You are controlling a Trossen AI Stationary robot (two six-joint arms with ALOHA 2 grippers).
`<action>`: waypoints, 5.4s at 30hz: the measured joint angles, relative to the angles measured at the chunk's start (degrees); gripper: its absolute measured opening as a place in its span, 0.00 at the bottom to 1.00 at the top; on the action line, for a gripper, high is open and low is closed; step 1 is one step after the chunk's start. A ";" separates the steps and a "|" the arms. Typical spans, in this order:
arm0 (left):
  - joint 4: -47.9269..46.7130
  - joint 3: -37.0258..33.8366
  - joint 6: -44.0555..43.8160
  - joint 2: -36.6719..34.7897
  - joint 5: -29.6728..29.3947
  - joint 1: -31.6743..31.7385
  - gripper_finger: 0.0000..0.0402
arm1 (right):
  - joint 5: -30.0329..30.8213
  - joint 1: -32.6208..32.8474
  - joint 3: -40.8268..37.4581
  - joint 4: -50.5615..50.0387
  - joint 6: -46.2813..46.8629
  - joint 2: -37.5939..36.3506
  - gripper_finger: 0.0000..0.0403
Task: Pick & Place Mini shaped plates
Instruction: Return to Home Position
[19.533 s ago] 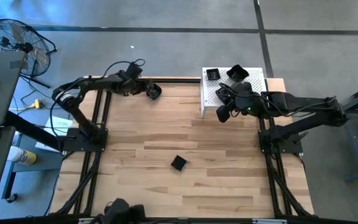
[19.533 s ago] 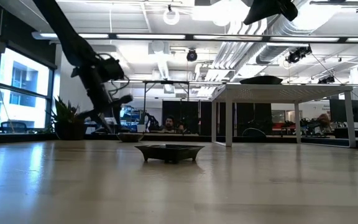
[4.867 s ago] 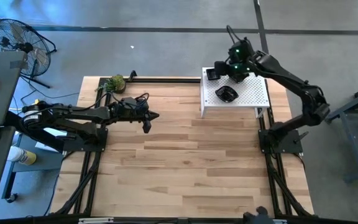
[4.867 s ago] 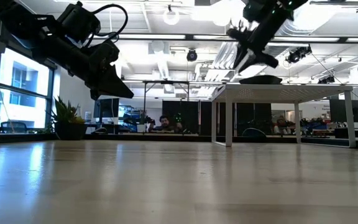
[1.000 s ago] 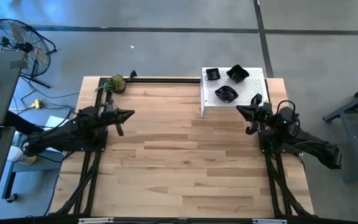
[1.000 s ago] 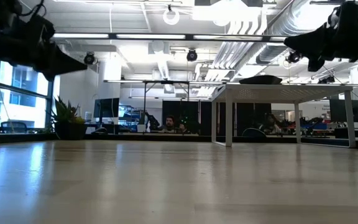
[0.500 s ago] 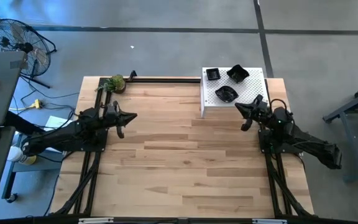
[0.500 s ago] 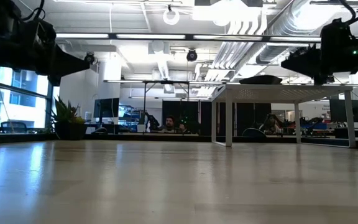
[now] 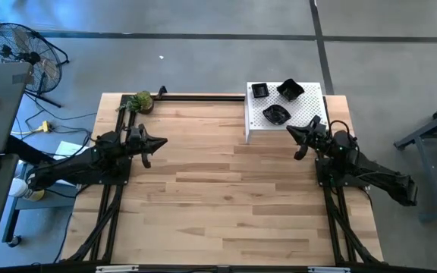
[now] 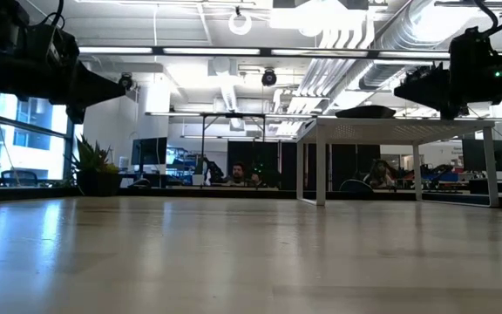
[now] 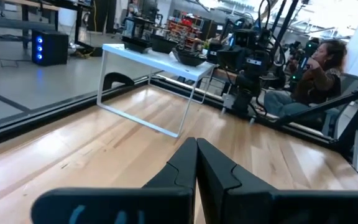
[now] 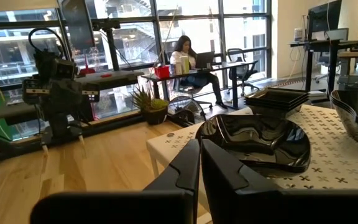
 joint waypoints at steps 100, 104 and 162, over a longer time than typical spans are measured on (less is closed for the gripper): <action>-0.52 0.24 0.00 2.91 1.31 -12.39 0.00 | -0.02 0.00 -0.04 0.00 0.02 0.04 0.03; -0.52 0.24 0.00 2.91 1.31 -12.39 0.00 | 0.00 0.00 -0.04 0.00 0.02 0.04 0.03; -0.52 0.25 0.00 2.91 1.29 -12.38 0.00 | -0.02 0.02 -0.04 0.00 0.02 0.02 0.03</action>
